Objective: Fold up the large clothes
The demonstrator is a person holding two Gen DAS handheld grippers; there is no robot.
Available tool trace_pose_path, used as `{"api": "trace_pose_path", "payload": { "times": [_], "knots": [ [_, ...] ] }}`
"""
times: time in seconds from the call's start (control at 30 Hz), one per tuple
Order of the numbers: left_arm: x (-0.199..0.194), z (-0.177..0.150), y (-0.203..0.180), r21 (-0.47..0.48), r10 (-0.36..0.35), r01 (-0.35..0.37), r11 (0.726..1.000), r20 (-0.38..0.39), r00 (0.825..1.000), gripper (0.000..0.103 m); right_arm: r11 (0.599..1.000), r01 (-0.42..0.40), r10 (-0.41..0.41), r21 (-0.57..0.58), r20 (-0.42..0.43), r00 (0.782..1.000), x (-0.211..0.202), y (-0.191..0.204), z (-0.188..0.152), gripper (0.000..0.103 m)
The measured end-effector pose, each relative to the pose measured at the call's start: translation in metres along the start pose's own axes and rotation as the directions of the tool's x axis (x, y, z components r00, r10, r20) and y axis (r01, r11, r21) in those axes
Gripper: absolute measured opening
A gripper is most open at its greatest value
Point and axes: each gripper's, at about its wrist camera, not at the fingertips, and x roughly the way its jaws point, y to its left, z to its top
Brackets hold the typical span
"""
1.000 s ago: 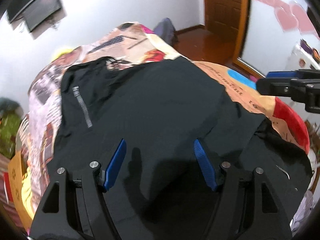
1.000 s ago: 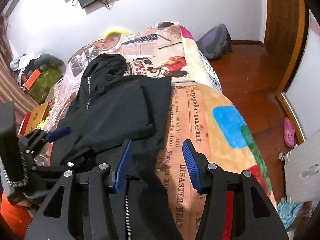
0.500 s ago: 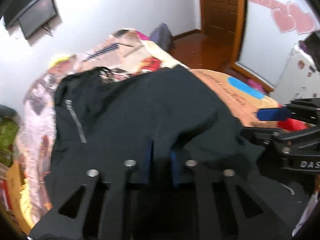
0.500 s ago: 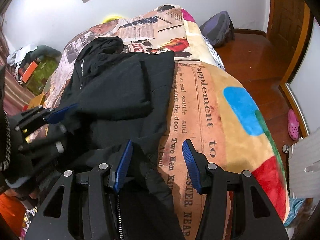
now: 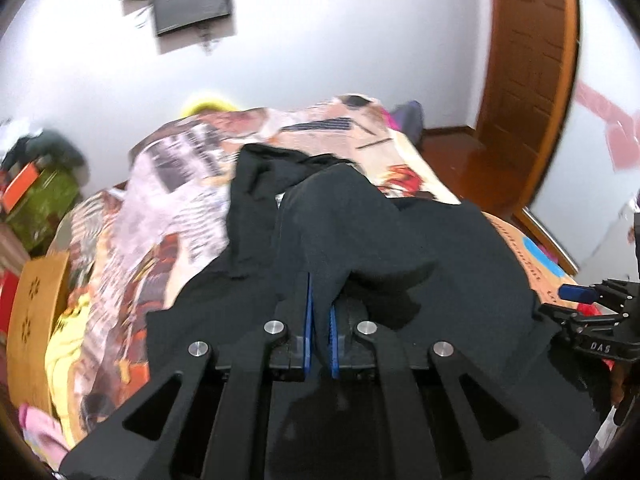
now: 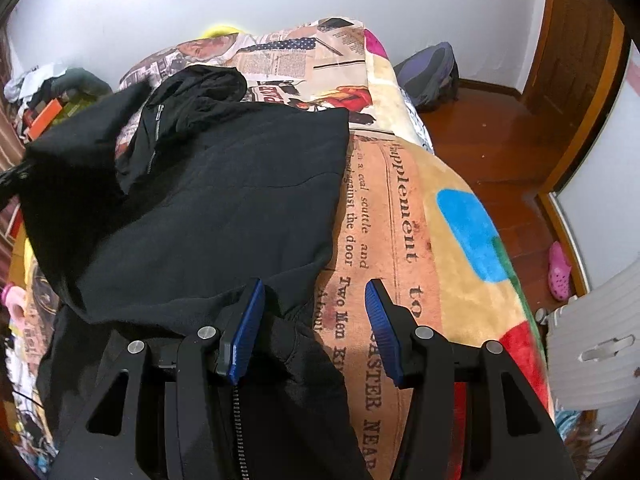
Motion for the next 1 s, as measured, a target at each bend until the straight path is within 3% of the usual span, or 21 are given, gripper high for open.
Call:
{"api": "trace_pose_path", "payload": {
  "times": [0.13, 0.27, 0.4, 0.57, 0.63, 0.8, 0.83, 0.9, 1.0],
  "knots": [
    [-0.002, -0.027, 0.035, -0.083, 0.018, -0.021, 0.996, -0.036, 0.999, 0.006, 1.000, 0.010, -0.010, -0.001, -0.004, 1.000, 0.002, 0.003, 0.000, 0.048],
    [0.007, -0.066, 0.058, -0.148, -0.015, -0.003, 0.989, -0.123, 0.992, 0.012, 1.000, -0.006, 0.006, 0.008, -0.012, 1.000, 0.003, 0.006, -0.002, 0.048],
    [0.017, -0.104, 0.067, -0.187, -0.006, -0.033, 0.982, -0.205, 0.979, 0.031, 1.000, 0.011, -0.011, -0.003, -0.010, 1.000, 0.001, 0.012, -0.003, 0.048],
    [0.020, -0.137, 0.084, -0.282, -0.031, -0.037, 0.959, -0.232, 0.972, 0.056, 1.000, 0.015, -0.015, -0.003, -0.013, 1.000, 0.000, 0.015, -0.004, 0.048],
    [0.018, -0.141, 0.095, -0.346, -0.060, -0.020, 0.938, -0.217, 0.974, 0.062, 1.000, 0.016, -0.016, -0.003, -0.011, 1.000, 0.000, 0.017, -0.005, 0.048],
    [0.014, -0.144, 0.117, -0.527, -0.172, 0.062, 0.847, -0.164, 0.971, 0.063, 1.000, 0.019, -0.019, 0.002, -0.014, 1.000, 0.000, 0.018, -0.006, 0.048],
    [0.013, -0.141, 0.117, -0.528, -0.169, 0.059, 0.847, -0.162, 0.972, 0.063, 1.000, 0.021, -0.020, 0.001, -0.016, 1.000, 0.000, 0.019, -0.006, 0.048],
    [0.011, -0.132, 0.111, -0.485, -0.127, 0.028, 0.874, -0.173, 0.977, 0.064, 1.000, 0.026, -0.026, -0.005, -0.018, 0.999, -0.001, 0.020, -0.006, 0.048],
    [0.013, -0.116, 0.092, -0.332, -0.012, -0.056, 0.942, -0.201, 0.980, 0.064, 1.000, 0.013, -0.014, -0.016, -0.018, 1.000, -0.005, 0.025, -0.003, 0.048]
  ]
}}
